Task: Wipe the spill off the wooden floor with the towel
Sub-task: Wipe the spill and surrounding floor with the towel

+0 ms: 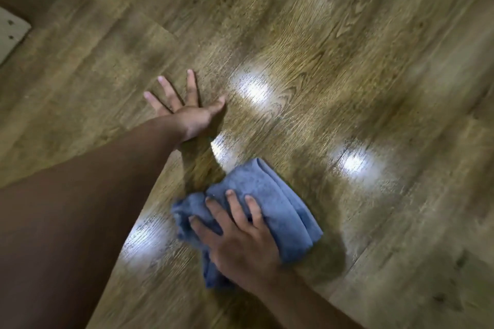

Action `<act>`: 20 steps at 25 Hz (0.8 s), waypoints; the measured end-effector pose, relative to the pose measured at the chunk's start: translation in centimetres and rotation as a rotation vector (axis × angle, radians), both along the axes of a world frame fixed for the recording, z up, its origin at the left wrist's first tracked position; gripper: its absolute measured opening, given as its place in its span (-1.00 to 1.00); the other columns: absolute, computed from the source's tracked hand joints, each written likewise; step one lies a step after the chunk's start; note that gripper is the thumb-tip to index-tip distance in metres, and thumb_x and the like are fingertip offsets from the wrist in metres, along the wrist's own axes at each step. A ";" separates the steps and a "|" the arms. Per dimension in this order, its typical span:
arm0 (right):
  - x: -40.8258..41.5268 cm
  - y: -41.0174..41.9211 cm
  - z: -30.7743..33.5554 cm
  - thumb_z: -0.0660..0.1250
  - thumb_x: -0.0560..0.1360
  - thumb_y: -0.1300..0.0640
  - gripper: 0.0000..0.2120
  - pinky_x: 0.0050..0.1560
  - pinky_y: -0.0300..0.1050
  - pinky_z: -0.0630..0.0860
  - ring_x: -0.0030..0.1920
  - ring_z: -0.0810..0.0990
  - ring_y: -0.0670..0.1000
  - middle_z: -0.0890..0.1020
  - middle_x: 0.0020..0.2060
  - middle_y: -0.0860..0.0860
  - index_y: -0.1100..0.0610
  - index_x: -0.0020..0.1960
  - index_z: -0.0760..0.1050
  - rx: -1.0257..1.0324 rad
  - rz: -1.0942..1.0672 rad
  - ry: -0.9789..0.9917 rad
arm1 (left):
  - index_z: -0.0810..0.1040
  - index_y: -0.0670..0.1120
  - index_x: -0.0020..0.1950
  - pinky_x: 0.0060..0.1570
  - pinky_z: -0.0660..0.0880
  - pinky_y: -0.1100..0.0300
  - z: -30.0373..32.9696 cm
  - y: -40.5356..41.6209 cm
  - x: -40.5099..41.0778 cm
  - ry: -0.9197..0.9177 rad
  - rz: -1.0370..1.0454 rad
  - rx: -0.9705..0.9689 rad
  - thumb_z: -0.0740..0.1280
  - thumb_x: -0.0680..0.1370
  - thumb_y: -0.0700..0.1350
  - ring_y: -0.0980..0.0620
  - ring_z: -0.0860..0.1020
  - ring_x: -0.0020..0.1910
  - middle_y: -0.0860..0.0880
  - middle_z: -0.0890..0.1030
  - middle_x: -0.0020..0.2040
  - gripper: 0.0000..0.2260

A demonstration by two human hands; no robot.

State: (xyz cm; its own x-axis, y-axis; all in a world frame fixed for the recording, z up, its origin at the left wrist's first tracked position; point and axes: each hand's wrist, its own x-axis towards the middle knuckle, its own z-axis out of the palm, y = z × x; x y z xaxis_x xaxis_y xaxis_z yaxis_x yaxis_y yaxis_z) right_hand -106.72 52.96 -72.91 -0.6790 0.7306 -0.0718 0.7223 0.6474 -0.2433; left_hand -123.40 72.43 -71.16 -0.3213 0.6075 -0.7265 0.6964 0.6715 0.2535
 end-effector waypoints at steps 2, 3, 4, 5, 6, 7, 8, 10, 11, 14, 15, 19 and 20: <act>1.0 2.0 0.0 0.22 0.48 -0.13 -0.51 0.45 0.28 0.08 0.44 0.35 0.22 0.44 0.43 0.03 -0.15 0.41 0.39 0.013 0.065 0.023 | -0.25 0.42 0.57 0.44 -0.37 -0.36 -0.2 0.1 -0.3 -0.023 0.036 0.029 0.01 0.52 0.54 -0.35 -0.48 0.52 -0.02 -0.44 0.62 -0.28; 1.5 3.8 0.1 0.27 0.44 -0.14 -0.47 0.42 0.27 0.11 0.41 0.35 0.22 0.45 0.42 0.03 -0.15 0.41 0.40 0.029 0.066 0.021 | -0.22 0.42 0.58 0.44 -0.37 -0.35 -0.4 0.2 -0.3 -0.031 0.063 0.041 -0.03 0.54 0.52 -0.36 -0.44 0.53 -0.02 -0.38 0.64 -0.33; 2.1 6.1 0.3 0.32 0.39 -0.16 -0.42 0.38 0.24 0.14 0.39 0.34 0.22 0.46 0.40 0.03 -0.15 0.41 0.42 0.061 0.040 0.010 | -0.19 0.42 0.59 0.44 -0.37 -0.35 -0.6 0.2 -0.2 -0.036 0.086 0.051 -0.06 0.56 0.50 -0.37 -0.42 0.55 -0.02 -0.33 0.66 -0.36; 2.7 9.0 0.2 0.36 0.37 -0.17 -0.39 0.33 0.22 0.16 0.36 0.32 0.22 0.46 0.39 0.05 -0.15 0.41 0.43 0.096 -0.008 0.005 | -0.17 0.43 0.59 0.44 -0.37 -0.35 -0.8 0.3 -0.2 -0.038 0.104 0.059 -0.09 0.57 0.49 -0.37 -0.41 0.55 -0.01 -0.31 0.66 -0.39; 3.4 12.2 0.2 0.34 0.38 -0.17 -0.40 0.29 0.21 0.18 0.33 0.32 0.22 0.46 0.37 0.07 -0.14 0.41 0.44 0.123 -0.073 0.007 | -0.17 0.43 0.59 0.44 -0.38 -0.34 -0.9 0.4 -0.2 -0.041 0.117 0.072 -0.10 0.58 0.47 -0.35 -0.42 0.55 0.00 -0.32 0.66 -0.40; 4.0 15.4 0.2 0.30 0.40 -0.16 -0.43 0.26 0.20 0.20 0.29 0.35 0.22 0.47 0.37 0.09 -0.13 0.41 0.46 0.132 -0.155 0.006 | -0.17 0.43 0.58 0.44 -0.39 -0.34 -1.0 0.5 -0.2 -0.047 0.127 0.080 -0.11 0.59 0.46 -0.34 -0.43 0.55 0.00 -0.33 0.66 -0.42; 4.5 18.6 0.4 0.26 0.42 -0.14 -0.46 0.25 0.20 0.21 0.26 0.38 0.23 0.46 0.36 0.11 -0.11 0.39 0.48 0.125 -0.249 0.002 | -0.18 0.43 0.58 0.46 -0.39 -0.35 -1.2 0.5 -0.3 -0.051 0.128 0.088 -0.12 0.60 0.45 -0.32 -0.45 0.54 0.01 -0.36 0.65 -0.43; 4.8 23.6 0.5 0.23 0.42 -0.12 -0.48 0.27 0.22 0.22 0.23 0.40 0.24 0.45 0.34 0.12 -0.09 0.37 0.49 0.109 -0.412 0.001 | -0.23 0.45 0.56 0.44 -0.37 -0.42 -1.5 0.2 -0.4 -0.029 0.092 0.082 -0.11 0.62 0.42 -0.27 -0.52 0.52 0.03 -0.45 0.61 -0.46; 4.7 24.8 0.5 0.22 0.42 -0.11 -0.49 0.29 0.24 0.21 0.23 0.39 0.24 0.44 0.32 0.12 -0.09 0.36 0.49 0.107 -0.466 0.008 | -0.25 0.48 0.54 0.41 -0.35 -0.48 -1.5 0.0 -0.4 -0.006 0.063 0.077 -0.10 0.62 0.42 -0.23 -0.53 0.51 0.06 -0.48 0.59 -0.47; 4.4 25.0 0.0 0.23 0.43 -0.09 -0.51 0.31 0.25 0.22 0.22 0.38 0.22 0.45 0.29 0.11 -0.08 0.35 0.50 0.147 -0.494 0.022 | -0.01 0.48 0.53 0.37 -0.28 -0.53 -1.5 -1.2 -2.2 0.196 -0.057 0.222 -0.12 0.59 0.43 -0.15 -0.24 0.63 0.07 -0.17 0.67 -0.51; 4.4 24.9 -0.1 0.24 0.44 -0.09 -0.52 0.32 0.26 0.23 0.22 0.39 0.22 0.45 0.28 0.10 -0.08 0.35 0.50 0.148 -0.493 0.033 | 0.11 0.40 0.53 0.38 -0.26 -0.51 -1.6 -1.8 -3.7 0.290 -0.059 0.300 -0.13 0.57 0.43 -0.15 -0.10 0.63 0.01 -0.01 0.66 -0.47; 4.3 24.8 0.2 0.26 0.44 -0.08 -0.51 0.31 0.24 0.22 0.24 0.38 0.22 0.43 0.31 0.09 -0.09 0.37 0.47 0.144 -0.528 0.030 | 0.01 0.34 0.61 0.36 -0.22 -0.59 -3.4 -5.7 -8.3 0.528 0.145 0.334 -0.13 0.60 0.39 -0.06 -0.15 0.66 0.01 -0.06 0.69 -0.44; 4.0 24.7 0.1 0.25 0.44 -0.08 -0.50 0.28 0.22 0.21 0.25 0.37 0.22 0.42 0.32 0.09 -0.10 0.38 0.45 0.154 -0.537 0.018 | 0.00 0.34 0.62 0.36 -0.20 -0.59 -3.9 -6.2 -8.4 0.564 0.141 0.349 -0.14 0.61 0.39 -0.06 -0.14 0.66 0.01 -0.05 0.69 -0.44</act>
